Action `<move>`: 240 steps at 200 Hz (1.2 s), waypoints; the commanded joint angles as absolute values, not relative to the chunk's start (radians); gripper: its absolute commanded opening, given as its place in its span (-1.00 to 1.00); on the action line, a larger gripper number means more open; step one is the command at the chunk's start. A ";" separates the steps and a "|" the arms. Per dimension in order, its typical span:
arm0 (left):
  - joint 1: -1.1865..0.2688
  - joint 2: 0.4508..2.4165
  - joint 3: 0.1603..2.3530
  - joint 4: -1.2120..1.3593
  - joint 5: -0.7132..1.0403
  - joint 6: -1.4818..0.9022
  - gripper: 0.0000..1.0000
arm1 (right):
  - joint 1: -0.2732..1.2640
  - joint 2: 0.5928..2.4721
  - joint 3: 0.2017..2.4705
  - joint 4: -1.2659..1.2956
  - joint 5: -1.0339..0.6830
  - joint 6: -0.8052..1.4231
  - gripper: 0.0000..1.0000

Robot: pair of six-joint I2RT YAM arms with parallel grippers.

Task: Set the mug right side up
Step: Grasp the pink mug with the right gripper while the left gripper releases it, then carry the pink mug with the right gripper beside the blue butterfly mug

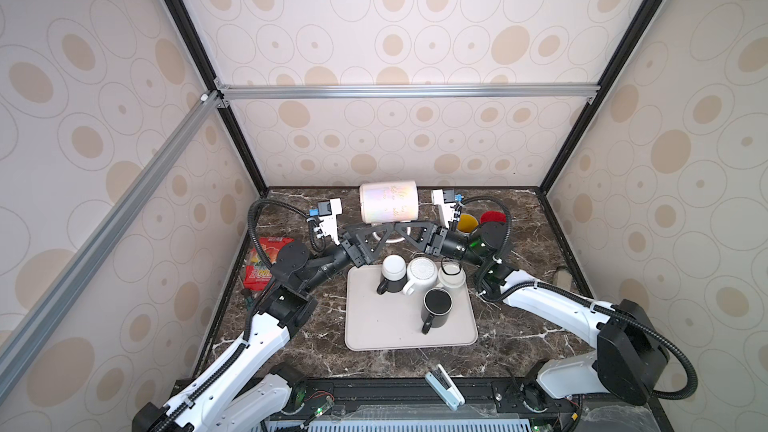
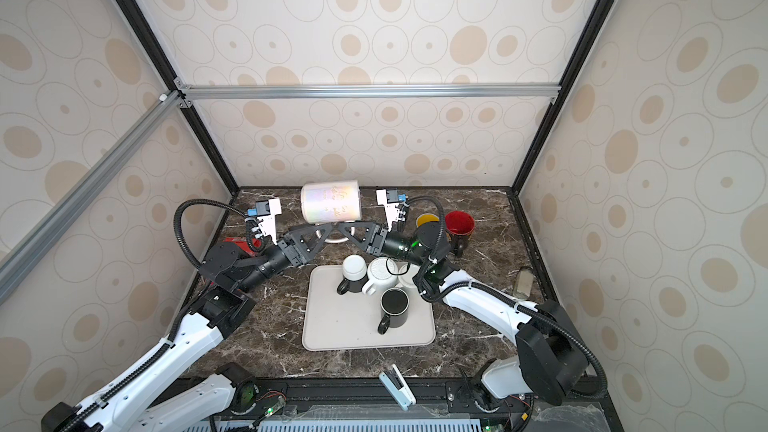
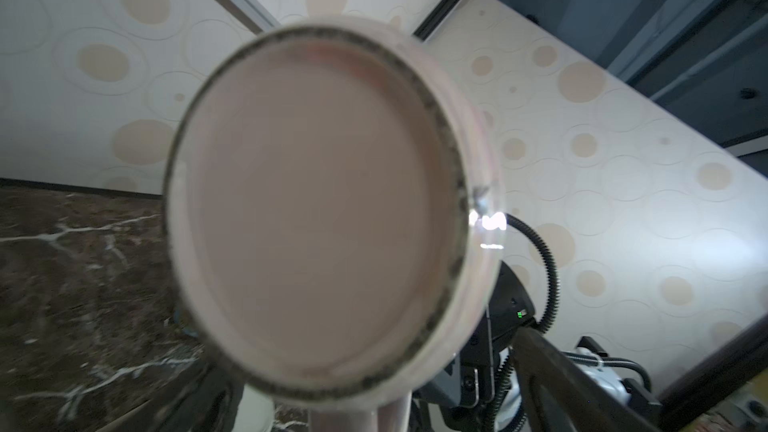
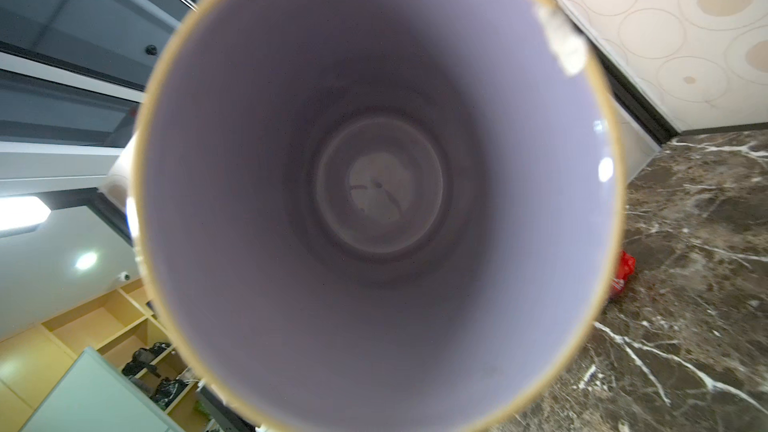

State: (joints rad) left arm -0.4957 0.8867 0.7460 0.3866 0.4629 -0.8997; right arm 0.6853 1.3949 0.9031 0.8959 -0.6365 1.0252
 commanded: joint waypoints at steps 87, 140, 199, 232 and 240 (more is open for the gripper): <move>-0.489 0.697 0.779 -0.050 -0.119 -0.555 1.00 | 0.686 1.344 1.056 0.488 -0.468 0.733 -1.00; -0.489 0.743 0.750 -0.043 -0.227 -0.569 1.00 | 0.675 1.404 1.337 -0.196 -0.034 0.468 -1.00; -0.488 0.851 0.761 -0.020 -0.178 -0.570 1.00 | 0.655 1.663 1.661 -0.546 0.335 0.331 -1.00; -0.488 0.841 0.721 0.011 -0.155 -0.554 1.00 | 0.620 1.795 1.766 -0.633 0.384 0.343 -1.00; -0.489 0.845 0.720 0.007 -0.154 -0.557 1.00 | 0.611 1.815 1.772 -0.635 0.387 0.347 -1.00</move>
